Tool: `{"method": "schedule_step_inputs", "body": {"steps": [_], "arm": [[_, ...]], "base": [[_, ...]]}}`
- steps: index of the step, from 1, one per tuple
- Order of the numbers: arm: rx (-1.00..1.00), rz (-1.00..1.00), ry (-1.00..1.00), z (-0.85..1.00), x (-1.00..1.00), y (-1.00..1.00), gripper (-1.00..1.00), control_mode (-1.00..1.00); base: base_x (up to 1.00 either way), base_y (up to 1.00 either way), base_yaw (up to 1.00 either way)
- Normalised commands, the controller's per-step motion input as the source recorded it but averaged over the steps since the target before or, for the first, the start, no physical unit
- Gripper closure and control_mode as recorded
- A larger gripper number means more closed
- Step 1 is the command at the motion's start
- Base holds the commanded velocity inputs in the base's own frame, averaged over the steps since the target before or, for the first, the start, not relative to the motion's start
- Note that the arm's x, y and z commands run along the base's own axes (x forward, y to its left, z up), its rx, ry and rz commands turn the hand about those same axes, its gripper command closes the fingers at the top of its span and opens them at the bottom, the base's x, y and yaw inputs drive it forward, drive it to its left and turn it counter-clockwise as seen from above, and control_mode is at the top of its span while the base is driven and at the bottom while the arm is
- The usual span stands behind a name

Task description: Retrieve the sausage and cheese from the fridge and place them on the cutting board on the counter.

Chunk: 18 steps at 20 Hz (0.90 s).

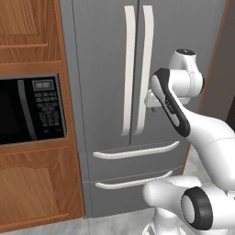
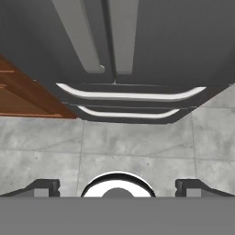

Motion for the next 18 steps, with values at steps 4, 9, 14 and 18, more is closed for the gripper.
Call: {"method": "schedule_step_inputs", "body": {"steps": [4,9,14,18], "arm": [[0.0,0.0,0.0,0.0,0.0,0.0,-1.0,1.0],[0.0,0.0,0.0,0.0,0.0,0.0,-1.0,-1.0],[0.0,0.0,0.0,0.0,0.0,0.0,-1.0,-1.0],[0.0,0.0,0.0,0.0,0.0,0.0,-1.0,-1.0]], "base": [[0.0,0.0,0.0],[0.0,0.0,0.0],[0.0,0.0,0.0],[0.0,0.0,0.0]]}}
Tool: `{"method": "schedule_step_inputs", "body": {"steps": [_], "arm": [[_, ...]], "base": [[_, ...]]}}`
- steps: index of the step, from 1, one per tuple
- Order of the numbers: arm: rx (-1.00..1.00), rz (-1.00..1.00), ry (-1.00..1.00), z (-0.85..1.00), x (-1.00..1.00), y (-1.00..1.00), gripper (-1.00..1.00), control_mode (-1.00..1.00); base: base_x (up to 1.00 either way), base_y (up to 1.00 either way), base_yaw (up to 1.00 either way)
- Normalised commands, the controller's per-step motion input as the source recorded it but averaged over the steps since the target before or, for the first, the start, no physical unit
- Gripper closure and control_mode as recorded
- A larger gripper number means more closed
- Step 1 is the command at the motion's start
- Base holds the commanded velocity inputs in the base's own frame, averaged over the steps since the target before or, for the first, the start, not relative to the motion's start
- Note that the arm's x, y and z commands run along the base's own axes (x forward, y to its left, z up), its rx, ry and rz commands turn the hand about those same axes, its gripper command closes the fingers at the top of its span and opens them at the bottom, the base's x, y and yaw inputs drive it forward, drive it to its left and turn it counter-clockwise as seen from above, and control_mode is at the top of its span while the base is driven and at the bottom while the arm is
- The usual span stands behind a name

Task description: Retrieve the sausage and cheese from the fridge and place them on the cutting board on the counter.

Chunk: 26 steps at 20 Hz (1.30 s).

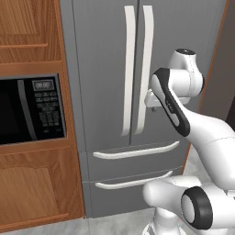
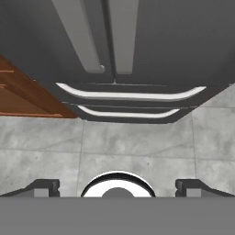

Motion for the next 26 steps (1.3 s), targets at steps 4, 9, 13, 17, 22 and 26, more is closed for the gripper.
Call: {"method": "schedule_step_inputs", "body": {"steps": [4,9,13,17,22,26], "arm": [[0.0,0.0,0.0,0.0,0.0,0.0,-1.0,-1.0],[-0.01,0.0,0.0,0.0,0.0,0.05,-1.0,-1.0],[-0.02,-0.01,-0.26,0.0,0.01,0.01,-1.0,-1.0],[-0.01,0.0,-0.38,0.02,0.21,0.06,-1.0,-1.0],[0.0,0.0,-0.3,0.01,0.29,0.0,-1.0,-1.0],[0.0,0.0,-0.15,0.0,0.39,0.0,-1.0,-1.0]], "base": [[0.0,0.0,0.0],[0.0,0.0,0.0],[0.0,0.0,0.0],[0.0,0.0,0.0],[0.0,0.0,0.0],[0.0,0.0,0.0]]}}
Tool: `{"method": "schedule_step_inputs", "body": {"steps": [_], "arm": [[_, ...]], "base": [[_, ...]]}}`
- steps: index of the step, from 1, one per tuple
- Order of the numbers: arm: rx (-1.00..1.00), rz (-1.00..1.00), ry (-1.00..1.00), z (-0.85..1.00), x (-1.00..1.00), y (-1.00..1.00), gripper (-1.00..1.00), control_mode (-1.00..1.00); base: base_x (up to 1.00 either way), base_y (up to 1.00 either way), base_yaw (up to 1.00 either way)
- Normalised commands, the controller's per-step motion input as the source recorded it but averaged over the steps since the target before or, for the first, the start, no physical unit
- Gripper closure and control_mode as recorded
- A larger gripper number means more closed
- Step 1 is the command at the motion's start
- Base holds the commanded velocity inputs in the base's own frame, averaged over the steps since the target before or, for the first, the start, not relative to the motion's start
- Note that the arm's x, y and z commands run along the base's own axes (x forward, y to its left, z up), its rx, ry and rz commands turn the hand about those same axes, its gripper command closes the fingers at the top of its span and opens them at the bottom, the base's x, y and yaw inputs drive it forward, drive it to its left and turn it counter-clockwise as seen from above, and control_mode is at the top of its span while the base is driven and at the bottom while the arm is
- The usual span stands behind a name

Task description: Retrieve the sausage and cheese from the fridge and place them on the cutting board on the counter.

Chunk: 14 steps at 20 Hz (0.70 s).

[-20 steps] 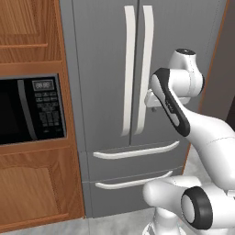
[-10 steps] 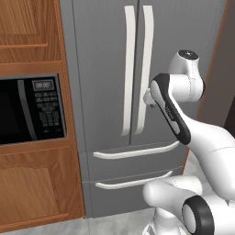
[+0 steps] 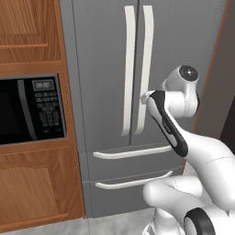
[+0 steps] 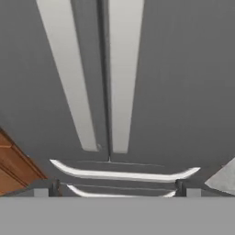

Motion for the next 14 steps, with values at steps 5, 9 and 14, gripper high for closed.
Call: {"method": "schedule_step_inputs", "body": {"steps": [5,9,14], "arm": [[0.0,0.0,-0.04,0.02,0.49,0.0,-1.0,-1.0],[0.0,0.0,0.0,0.0,0.64,0.0,-1.0,-1.0],[0.0,0.0,0.0,0.02,0.42,0.0,-1.0,-1.0]], "base": [[0.0,0.0,0.0],[0.0,0.0,0.0],[0.0,0.0,0.0]]}}
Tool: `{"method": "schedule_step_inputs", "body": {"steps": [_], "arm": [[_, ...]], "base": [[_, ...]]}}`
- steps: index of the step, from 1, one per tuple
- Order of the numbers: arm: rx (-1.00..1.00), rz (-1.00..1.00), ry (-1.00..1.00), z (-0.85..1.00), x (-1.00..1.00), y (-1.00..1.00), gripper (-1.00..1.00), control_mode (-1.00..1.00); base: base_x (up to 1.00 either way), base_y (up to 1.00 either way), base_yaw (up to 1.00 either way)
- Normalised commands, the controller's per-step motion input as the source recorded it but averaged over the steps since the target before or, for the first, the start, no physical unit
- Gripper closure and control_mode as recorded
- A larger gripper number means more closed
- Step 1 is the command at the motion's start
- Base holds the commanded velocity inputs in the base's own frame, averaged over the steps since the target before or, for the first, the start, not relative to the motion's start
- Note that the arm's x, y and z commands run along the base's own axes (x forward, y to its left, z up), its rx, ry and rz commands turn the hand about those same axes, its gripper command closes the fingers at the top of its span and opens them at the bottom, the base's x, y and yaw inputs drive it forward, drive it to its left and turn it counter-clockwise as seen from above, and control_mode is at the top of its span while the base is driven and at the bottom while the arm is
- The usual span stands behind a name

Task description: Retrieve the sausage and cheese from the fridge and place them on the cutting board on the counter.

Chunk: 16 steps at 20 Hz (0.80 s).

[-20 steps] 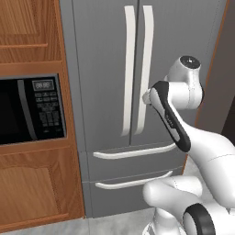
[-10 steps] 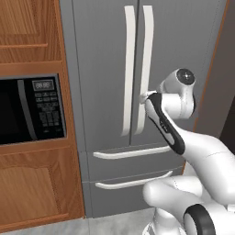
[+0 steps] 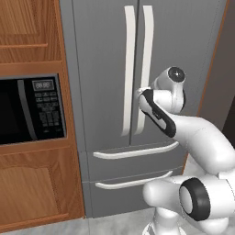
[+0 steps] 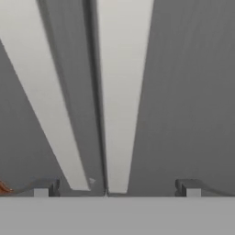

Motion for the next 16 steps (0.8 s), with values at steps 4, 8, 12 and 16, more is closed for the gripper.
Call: {"method": "schedule_step_inputs", "body": {"steps": [4,8,12,16], "arm": [[0.0,0.0,0.0,0.02,0.45,0.0,-1.0,-1.0],[0.0,0.0,-0.01,0.0,0.35,0.0,-1.0,-1.0],[0.0,0.0,-0.02,0.0,0.35,0.0,-1.0,-1.0],[0.0,0.0,-0.02,0.0,0.34,0.0,-1.0,-1.0]], "base": [[0.0,0.0,0.0],[0.0,0.0,0.0],[0.0,0.0,0.0],[0.0,0.0,0.0]]}}
